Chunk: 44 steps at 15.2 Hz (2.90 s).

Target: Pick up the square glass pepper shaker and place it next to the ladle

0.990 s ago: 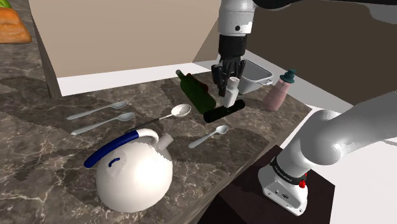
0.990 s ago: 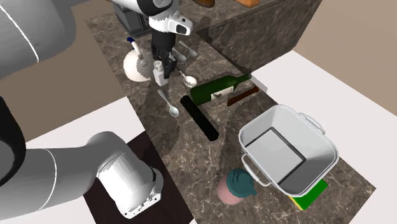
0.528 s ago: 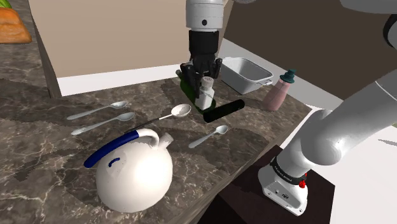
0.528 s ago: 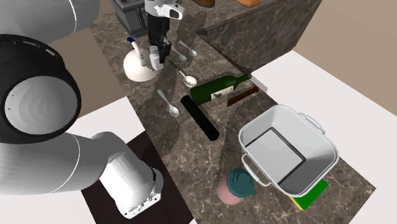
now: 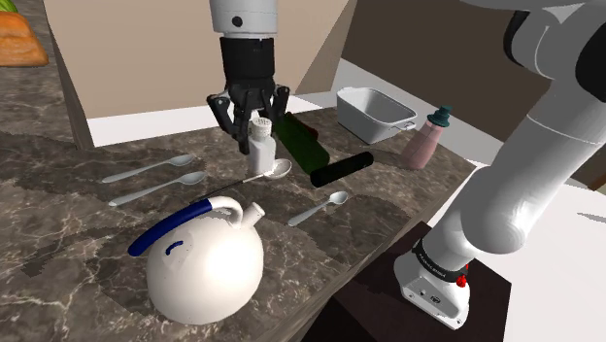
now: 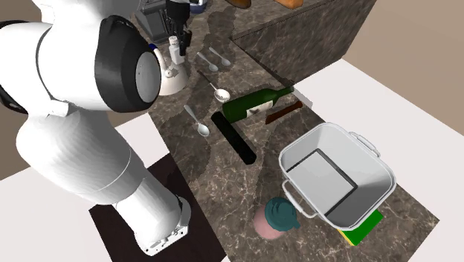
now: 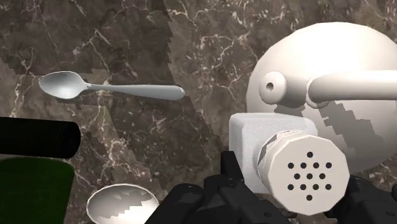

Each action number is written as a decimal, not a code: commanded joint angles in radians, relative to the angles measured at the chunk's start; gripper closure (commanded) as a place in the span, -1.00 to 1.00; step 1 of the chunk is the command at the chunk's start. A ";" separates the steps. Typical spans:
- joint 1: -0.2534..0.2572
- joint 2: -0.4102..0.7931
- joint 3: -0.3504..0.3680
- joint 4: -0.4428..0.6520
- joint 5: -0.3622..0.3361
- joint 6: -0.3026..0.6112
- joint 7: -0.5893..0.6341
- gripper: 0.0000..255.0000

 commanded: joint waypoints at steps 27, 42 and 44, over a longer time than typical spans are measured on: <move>0.024 0.111 0.003 -0.246 -0.051 0.343 0.010 1.00; 0.028 0.124 -0.001 -0.263 -0.057 0.372 0.010 -1.00; 0.026 0.119 -0.002 -0.235 -0.055 0.340 0.009 -1.00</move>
